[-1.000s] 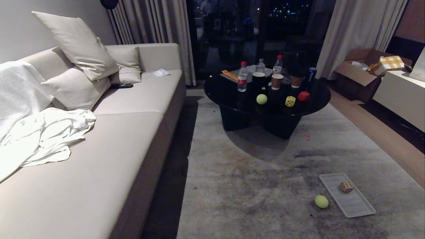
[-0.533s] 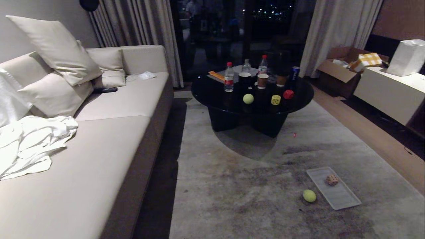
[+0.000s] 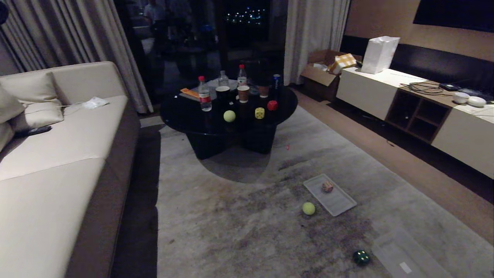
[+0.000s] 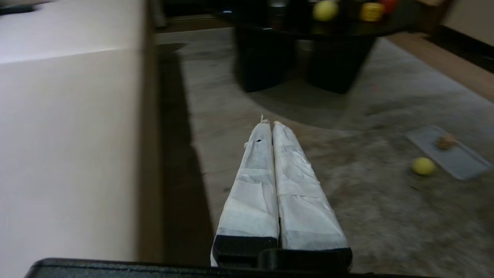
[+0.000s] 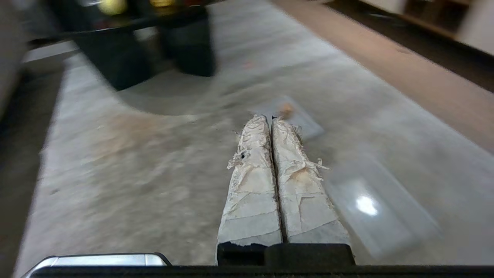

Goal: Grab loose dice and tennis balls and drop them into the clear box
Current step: Find toys out of the box

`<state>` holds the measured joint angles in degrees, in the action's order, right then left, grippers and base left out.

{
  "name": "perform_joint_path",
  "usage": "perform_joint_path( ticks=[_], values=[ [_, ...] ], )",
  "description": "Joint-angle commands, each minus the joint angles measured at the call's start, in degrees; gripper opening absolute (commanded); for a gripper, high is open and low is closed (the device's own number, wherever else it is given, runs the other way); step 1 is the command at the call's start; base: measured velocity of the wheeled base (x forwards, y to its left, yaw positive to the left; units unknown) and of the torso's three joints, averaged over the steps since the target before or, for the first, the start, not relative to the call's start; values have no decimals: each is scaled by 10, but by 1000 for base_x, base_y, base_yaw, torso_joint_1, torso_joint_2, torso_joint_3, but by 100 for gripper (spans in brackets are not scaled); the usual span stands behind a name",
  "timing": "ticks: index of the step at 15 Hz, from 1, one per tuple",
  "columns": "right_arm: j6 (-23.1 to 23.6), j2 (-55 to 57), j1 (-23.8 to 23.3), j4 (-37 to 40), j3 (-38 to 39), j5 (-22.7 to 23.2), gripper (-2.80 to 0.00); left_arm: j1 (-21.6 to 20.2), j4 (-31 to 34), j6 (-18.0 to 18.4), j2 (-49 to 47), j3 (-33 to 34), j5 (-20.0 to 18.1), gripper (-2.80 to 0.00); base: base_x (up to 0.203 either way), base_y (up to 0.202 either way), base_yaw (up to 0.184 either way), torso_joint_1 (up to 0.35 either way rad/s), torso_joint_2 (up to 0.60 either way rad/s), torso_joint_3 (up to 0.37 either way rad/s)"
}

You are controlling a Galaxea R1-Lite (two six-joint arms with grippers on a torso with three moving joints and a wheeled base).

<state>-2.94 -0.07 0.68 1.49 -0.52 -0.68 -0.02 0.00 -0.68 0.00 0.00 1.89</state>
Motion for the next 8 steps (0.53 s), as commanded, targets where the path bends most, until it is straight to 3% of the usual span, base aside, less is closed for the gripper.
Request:
perform_joint_path(
  ticks=[1,8],
  values=[
    [0,1,0,0,0,0,-280,-1,0,0,-1,1,0,-280,-2,8,-165,2,2,-2],
    [0,1,1,0,0,0,-280,-1,0,-1,-1,1,0,-280,0,11,-160,2,2,2]
  ],
)
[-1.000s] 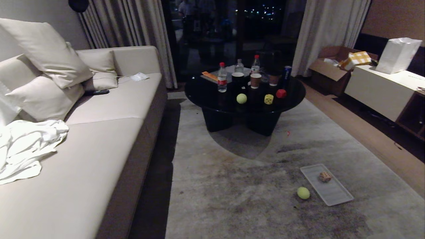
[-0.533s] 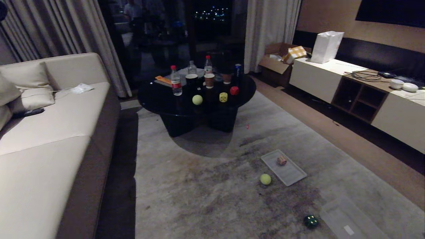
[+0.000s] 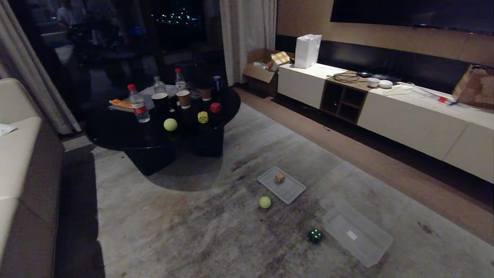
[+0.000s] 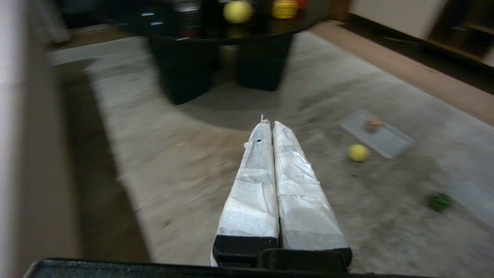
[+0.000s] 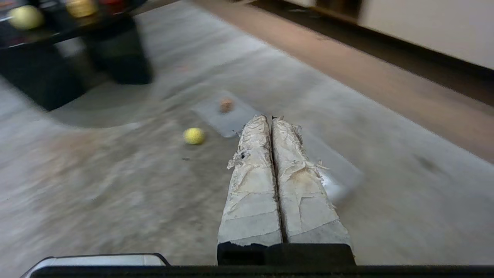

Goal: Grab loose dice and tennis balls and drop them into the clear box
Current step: Find toys out of the box

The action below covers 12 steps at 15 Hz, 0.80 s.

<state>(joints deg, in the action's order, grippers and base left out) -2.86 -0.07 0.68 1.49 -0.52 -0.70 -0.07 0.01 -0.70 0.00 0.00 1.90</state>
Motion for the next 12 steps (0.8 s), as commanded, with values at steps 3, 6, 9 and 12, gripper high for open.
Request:
perform_joint_path(
  ticks=[3,6,9,12],
  values=[
    [0,1,1,0,0,1,-280,0,0,-1,-1,1,0,-280,-1,11,-155,3,3,3],
    [0,1,0,0,0,1,-280,0,0,-2,-1,1,1,-280,-1,3,-33,1,0,0],
    [0,1,0,0,0,1,-280,0,-1,-1,-1,1,1,-280,0,0,0,2,5,-101],
    [0,1,0,0,0,1,-280,0,-1,-1,-1,1,1,-280,0,0,0,1,1,-189]
  ],
)
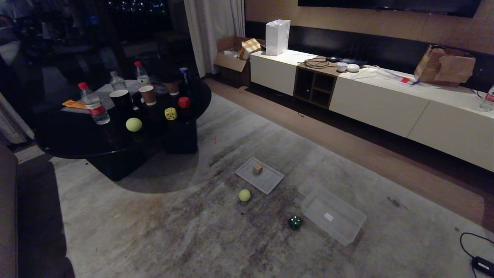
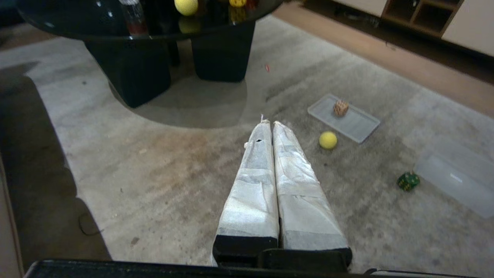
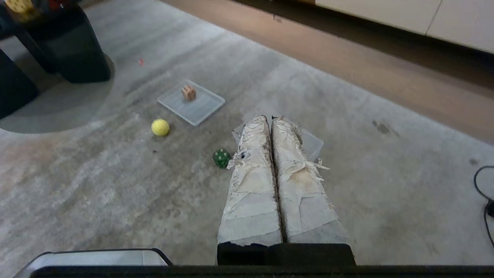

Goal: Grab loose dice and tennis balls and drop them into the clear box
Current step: Find toys out of the box

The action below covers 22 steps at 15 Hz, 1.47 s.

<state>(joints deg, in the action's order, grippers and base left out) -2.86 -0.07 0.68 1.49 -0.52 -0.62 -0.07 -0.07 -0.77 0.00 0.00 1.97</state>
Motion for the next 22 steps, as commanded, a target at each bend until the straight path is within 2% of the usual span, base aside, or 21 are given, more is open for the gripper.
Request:
perform_joint_path(
  ticks=[1,14,18,22],
  values=[
    [0,1,0,0,0,0,-280,0,0,0,-1,1,0,-280,0,0,0,2,5,-193],
    [0,1,1,0,0,0,-280,0,0,0,-1,1,0,-280,0,0,0,4,1,-197],
    [0,1,0,0,0,0,-280,0,-1,21,-1,1,-2,-280,0,0,0,3,3,-198],
    [0,1,0,0,0,0,-280,0,-1,23,-1,1,-7,-280,0,0,0,3,7,-193]
  ],
)
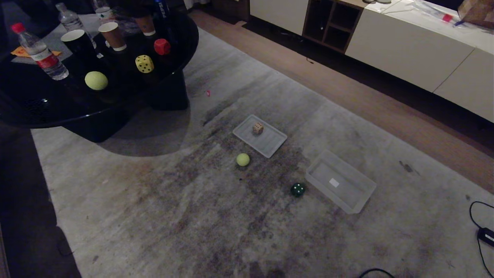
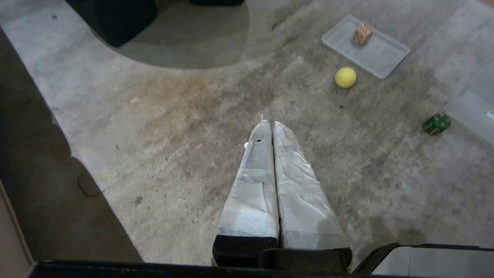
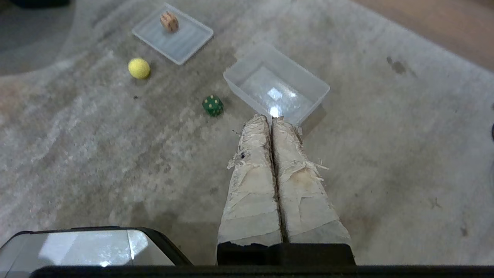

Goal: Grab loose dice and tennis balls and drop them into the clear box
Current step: Find toys out of the box

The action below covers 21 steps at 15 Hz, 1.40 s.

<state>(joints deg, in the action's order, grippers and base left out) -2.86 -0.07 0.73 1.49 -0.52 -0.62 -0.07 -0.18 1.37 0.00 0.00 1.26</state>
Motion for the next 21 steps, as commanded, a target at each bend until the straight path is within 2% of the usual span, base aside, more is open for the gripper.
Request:
perform_joint_path(
  ticks=[1,21],
  values=[
    [0,1,0,0,0,0,-280,0,0,2,-1,1,0,-280,0,0,0,0,5,-198],
    [1,1,0,0,0,1,-280,0,0,-1,-1,1,0,-280,0,0,0,2,3,-197]
  ],
)
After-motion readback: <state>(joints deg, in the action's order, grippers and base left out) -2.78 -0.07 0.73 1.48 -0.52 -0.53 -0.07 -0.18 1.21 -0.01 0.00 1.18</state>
